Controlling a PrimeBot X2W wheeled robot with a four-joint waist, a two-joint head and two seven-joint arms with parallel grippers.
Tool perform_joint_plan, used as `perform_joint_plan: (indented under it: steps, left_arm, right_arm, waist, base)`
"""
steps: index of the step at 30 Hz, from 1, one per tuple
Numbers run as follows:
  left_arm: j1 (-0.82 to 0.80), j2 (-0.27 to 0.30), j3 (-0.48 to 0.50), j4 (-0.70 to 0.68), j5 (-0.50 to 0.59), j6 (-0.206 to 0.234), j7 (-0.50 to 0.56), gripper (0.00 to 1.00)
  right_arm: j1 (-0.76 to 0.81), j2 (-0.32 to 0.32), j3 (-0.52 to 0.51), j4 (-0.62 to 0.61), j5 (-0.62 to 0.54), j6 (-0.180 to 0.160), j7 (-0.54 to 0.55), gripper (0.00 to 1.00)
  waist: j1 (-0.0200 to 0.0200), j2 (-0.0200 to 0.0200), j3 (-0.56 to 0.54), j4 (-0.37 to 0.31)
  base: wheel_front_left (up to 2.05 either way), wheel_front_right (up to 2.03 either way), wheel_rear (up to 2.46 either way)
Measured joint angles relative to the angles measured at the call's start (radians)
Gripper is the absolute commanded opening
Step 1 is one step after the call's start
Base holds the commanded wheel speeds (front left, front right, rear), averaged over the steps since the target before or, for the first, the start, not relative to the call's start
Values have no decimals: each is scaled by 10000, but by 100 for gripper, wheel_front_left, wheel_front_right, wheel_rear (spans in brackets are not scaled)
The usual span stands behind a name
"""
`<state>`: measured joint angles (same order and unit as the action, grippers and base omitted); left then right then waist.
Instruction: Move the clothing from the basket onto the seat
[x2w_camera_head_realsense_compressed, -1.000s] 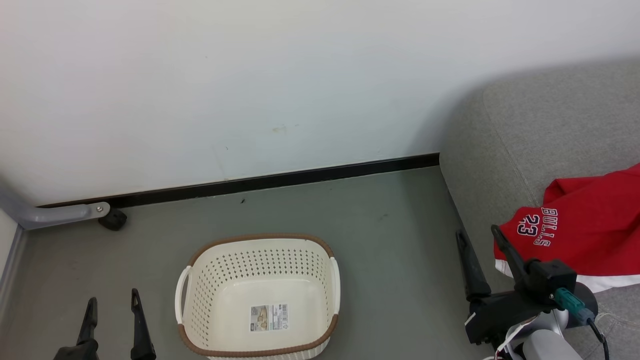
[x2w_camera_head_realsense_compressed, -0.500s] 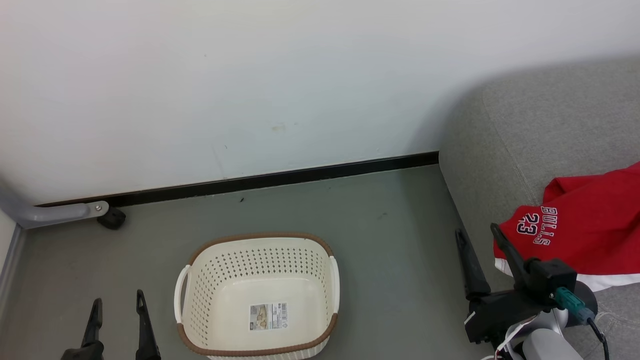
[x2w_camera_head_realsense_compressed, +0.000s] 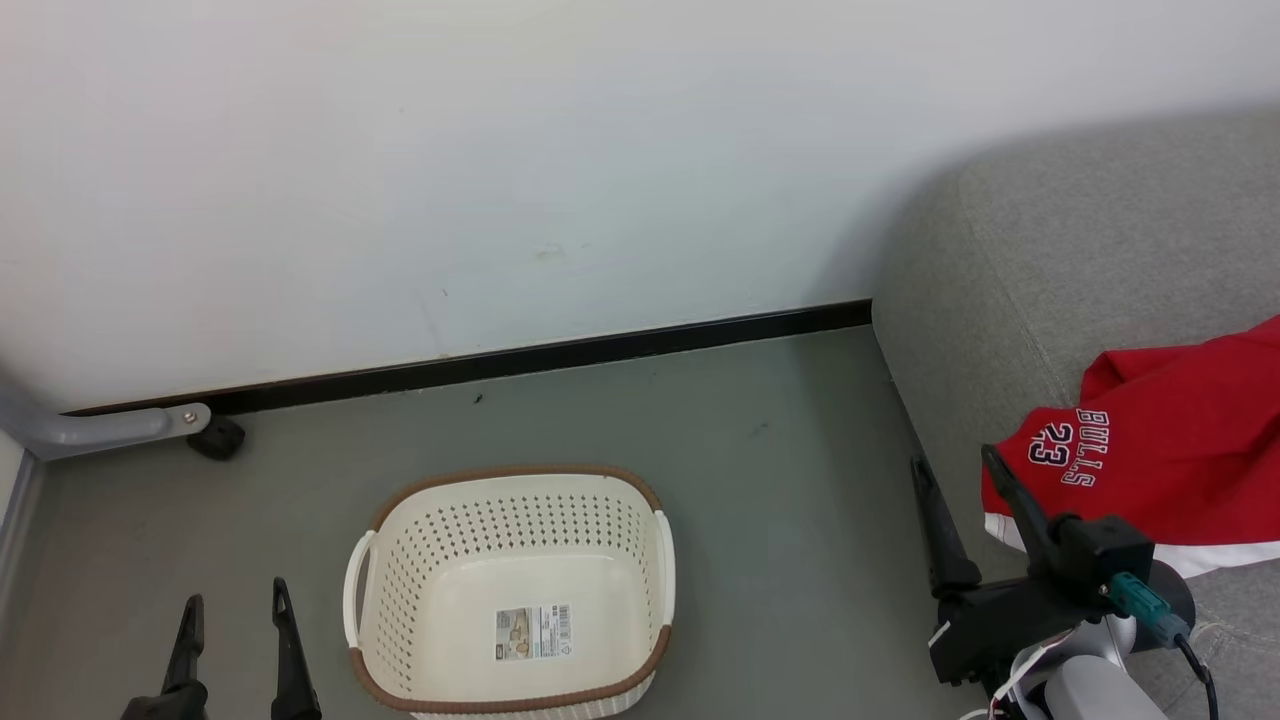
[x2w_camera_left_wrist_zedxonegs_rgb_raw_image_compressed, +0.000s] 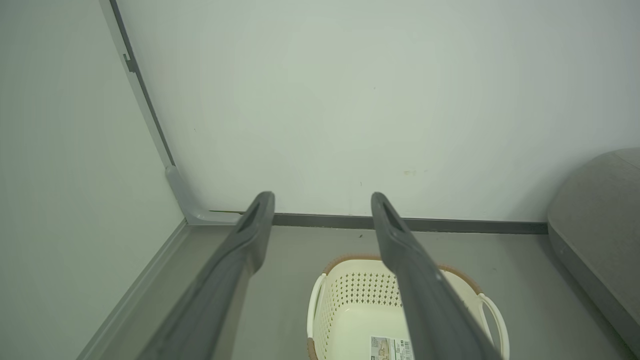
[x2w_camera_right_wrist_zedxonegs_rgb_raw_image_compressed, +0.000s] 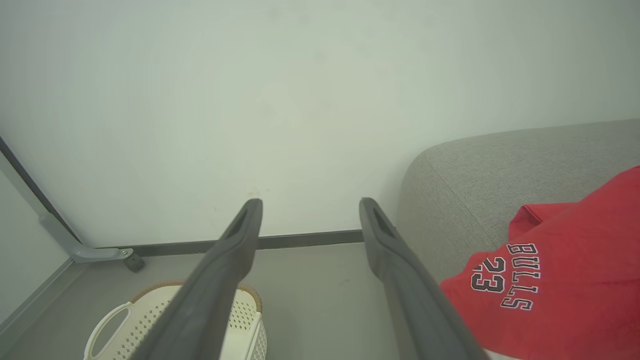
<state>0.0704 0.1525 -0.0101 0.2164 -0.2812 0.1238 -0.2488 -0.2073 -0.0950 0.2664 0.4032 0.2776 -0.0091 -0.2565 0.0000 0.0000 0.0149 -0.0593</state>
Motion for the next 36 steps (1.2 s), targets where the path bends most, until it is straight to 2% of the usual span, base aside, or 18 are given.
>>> perform_joint_plan:
  steps: [7, 8, 14, 21, 36]
  left_arm:
    - [0, -35, -25, -12, 0, 0, 0, 100]
    - [0, -40, -29, -31, -4, -8, 0, 0]
    - [174, -303, -90, 525, -27, -8, 10, 0]
    - [192, -336, -42, 637, -451, -107, 234, 0]
    - [37, -464, 132, 719, -2663, -481, 821, 0]
  right_arm:
    - [-33, -6, -12, -15, 0, 2, 0, 100]
    - [-34, -8, -15, -15, 0, 2, 0, 0]
    - [563, 42, 42, 577, 2, 2, 29, 0]
    - [680, 81, -217, 619, 495, 19, 192, 0]
    - [680, 140, -840, 485, 2623, 222, 840, 0]
  waist:
    - [0, 0, 23, -48]
    - [0, 0, 26, -54]
    - [0, 0, 28, -58]
    - [0, 0, 16, -26]
    - [0, 0, -18, 81]
  base:
    - [0, 0, 0]
    - [0, 0, 0]
    - [0, 0, 0]
    - [0, 0, 0]
    - [0, 0, 0]
